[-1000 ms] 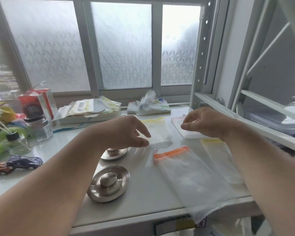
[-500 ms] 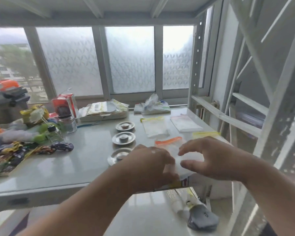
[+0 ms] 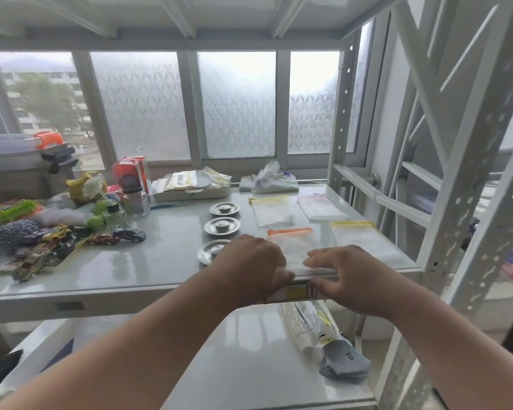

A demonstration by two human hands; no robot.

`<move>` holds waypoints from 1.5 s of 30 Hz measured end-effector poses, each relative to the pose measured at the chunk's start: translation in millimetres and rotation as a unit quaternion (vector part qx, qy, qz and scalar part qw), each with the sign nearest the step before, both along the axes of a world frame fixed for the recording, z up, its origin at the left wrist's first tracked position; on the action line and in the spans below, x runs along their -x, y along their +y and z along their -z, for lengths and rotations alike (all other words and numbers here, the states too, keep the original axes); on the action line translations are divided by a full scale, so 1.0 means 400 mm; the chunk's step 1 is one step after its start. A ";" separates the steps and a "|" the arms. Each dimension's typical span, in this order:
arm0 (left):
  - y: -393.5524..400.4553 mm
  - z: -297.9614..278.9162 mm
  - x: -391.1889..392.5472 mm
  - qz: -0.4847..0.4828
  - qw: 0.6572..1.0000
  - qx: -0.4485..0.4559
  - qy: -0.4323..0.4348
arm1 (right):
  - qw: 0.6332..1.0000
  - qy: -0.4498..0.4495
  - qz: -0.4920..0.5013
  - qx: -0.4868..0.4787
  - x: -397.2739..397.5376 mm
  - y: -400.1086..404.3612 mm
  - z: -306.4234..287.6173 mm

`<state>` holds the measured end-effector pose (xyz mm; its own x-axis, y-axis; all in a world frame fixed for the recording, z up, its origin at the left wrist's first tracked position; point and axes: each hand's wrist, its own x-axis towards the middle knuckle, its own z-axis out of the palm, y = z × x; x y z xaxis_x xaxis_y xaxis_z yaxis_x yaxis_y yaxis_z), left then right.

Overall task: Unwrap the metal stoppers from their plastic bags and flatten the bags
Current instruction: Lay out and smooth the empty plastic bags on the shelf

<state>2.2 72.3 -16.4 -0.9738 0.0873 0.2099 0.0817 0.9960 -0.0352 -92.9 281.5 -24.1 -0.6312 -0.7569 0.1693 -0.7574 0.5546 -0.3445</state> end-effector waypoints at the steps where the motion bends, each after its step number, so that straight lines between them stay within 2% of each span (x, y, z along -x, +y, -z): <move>1: -0.009 -0.002 0.001 -0.003 1.000 -0.006 0.000 | 1.000 -0.004 -0.002 0.003 0.000 -0.006 0.002; 12: -0.043 -0.018 -0.002 -0.039 0.999 -0.004 -0.021 | 1.000 -0.028 0.007 0.008 0.022 -0.068 0.008; 19: -0.055 -0.030 -0.017 -0.053 0.996 -0.044 -0.048 | 1.000 0.003 -0.023 0.021 0.018 -0.028 -0.005; 21: -0.061 -0.044 -0.019 -0.061 0.994 -0.078 -0.057 | 0.999 0.035 0.004 0.036 0.045 0.013 -0.029; 24: -0.043 -0.076 0.000 -0.047 0.990 -0.126 -0.035 | 0.993 0.033 0.111 0.032 0.095 0.078 -0.058; 26: 0.001 -0.087 0.041 -0.033 0.992 -0.119 -0.030 | 0.986 0.003 0.165 0.007 0.112 0.100 -0.058; 29: 0.088 -0.074 0.126 -0.002 0.992 -0.120 -0.047 | 0.980 -0.012 0.193 -0.036 0.116 0.112 -0.036; 32: 0.152 -0.050 0.199 0.012 0.993 -0.092 -0.067 | 0.981 -0.018 0.181 -0.064 0.116 0.119 -0.016; 38: 0.180 -0.023 0.261 0.010 0.990 -0.076 -0.120 | 0.989 -0.048 0.138 -0.037 0.123 0.138 0.005; 41: 0.155 -0.002 0.267 0.014 0.986 -0.119 -0.115 | 0.991 -0.048 0.119 -0.036 0.127 0.137 0.007; 45: 0.141 -0.007 0.257 0.030 0.992 -0.086 -0.082 | 0.994 -0.053 0.093 0.004 0.134 0.124 0.014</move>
